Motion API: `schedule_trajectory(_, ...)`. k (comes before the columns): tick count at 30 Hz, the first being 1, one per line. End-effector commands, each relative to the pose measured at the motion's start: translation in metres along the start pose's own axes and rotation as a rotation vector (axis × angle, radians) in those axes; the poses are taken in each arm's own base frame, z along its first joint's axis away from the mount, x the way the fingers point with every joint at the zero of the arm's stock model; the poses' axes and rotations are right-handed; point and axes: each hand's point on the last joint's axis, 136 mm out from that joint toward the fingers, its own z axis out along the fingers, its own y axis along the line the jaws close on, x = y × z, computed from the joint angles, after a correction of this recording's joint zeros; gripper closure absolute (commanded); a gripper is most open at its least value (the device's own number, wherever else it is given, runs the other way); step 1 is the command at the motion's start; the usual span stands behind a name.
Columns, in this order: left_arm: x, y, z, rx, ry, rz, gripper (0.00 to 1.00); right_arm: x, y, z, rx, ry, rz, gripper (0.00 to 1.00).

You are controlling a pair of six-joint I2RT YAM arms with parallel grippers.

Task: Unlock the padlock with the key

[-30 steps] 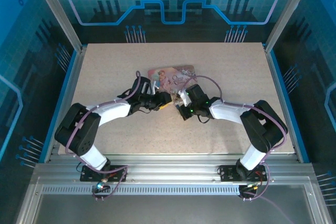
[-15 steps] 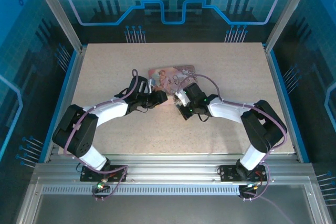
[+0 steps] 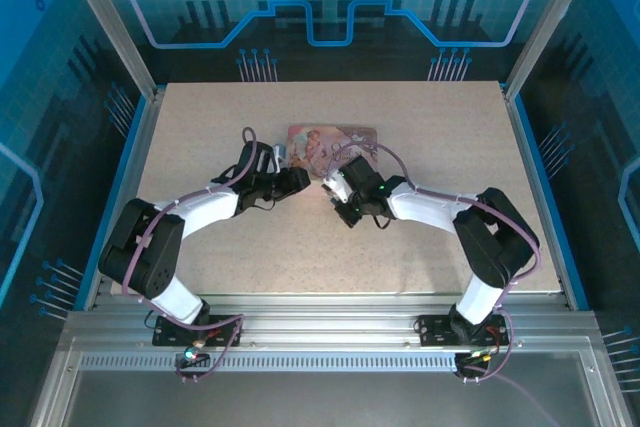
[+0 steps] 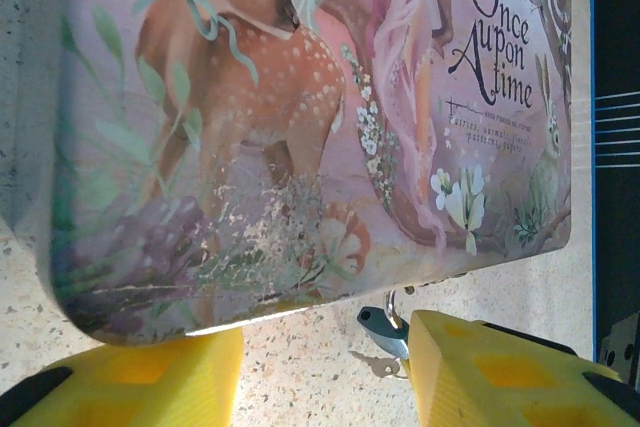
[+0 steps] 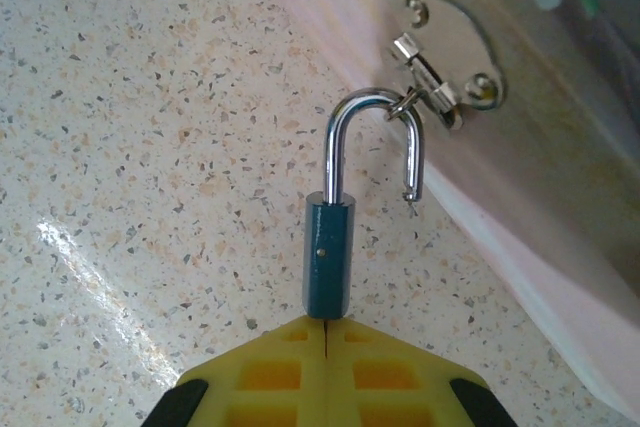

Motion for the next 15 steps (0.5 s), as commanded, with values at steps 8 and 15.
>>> schedule_trajectory(8, -0.004, 0.013, -0.036, -0.007, -0.082, 0.007, 0.44, -0.002, 0.01, -0.002, -0.016, 0.023, -0.081, 1.0)
schedule_trajectory(15, 0.006, 0.01, -0.052, 0.011, -0.051, 0.014, 0.4, -0.005, 0.012, -0.006, -0.036, 0.069, -0.14, 1.0)
